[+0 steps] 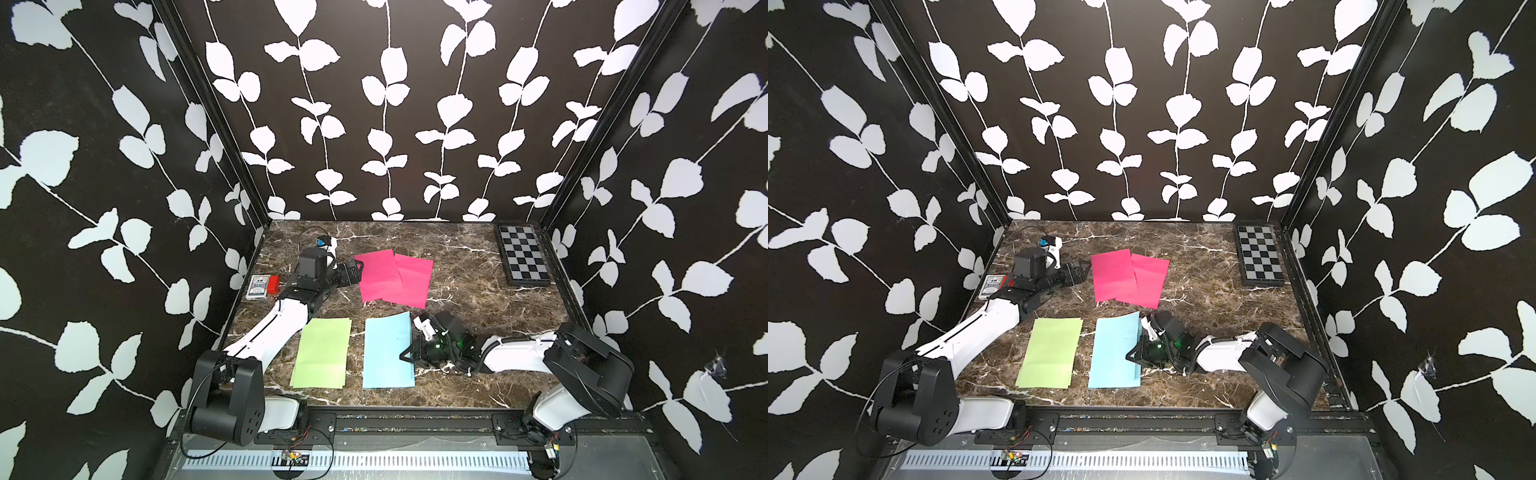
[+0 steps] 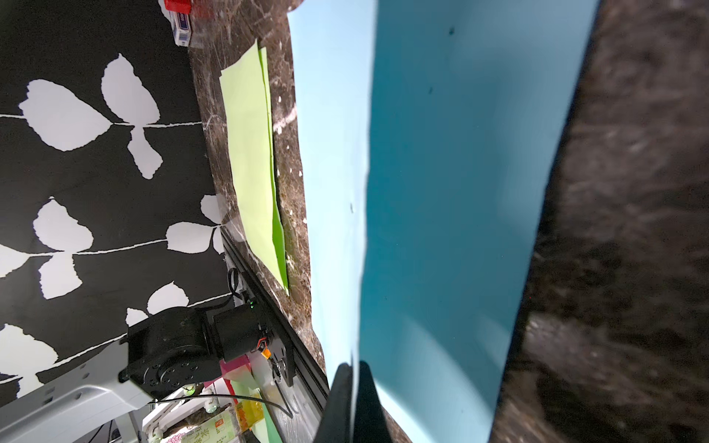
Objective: Sort the scattered colored papers by color
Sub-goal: Place the colored paper.
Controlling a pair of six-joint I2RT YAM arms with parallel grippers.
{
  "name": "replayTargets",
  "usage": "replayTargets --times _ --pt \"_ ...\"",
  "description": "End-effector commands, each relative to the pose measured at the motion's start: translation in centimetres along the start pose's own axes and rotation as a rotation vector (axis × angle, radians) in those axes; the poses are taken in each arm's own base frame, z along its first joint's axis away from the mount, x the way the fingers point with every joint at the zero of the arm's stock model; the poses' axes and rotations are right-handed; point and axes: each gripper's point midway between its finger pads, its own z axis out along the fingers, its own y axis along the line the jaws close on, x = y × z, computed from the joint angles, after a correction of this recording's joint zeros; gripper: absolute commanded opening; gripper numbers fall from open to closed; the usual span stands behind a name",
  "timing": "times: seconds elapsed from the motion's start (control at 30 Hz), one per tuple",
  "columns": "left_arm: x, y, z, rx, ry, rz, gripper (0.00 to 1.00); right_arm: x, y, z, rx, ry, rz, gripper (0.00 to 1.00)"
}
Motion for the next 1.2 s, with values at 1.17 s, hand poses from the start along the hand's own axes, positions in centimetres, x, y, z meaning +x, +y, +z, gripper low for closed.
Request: replayTargets --times 1.17 --pt "0.0 -0.4 0.4 0.021 0.002 0.018 0.89 0.2 -1.7 -0.5 0.065 -0.033 0.039 0.35"
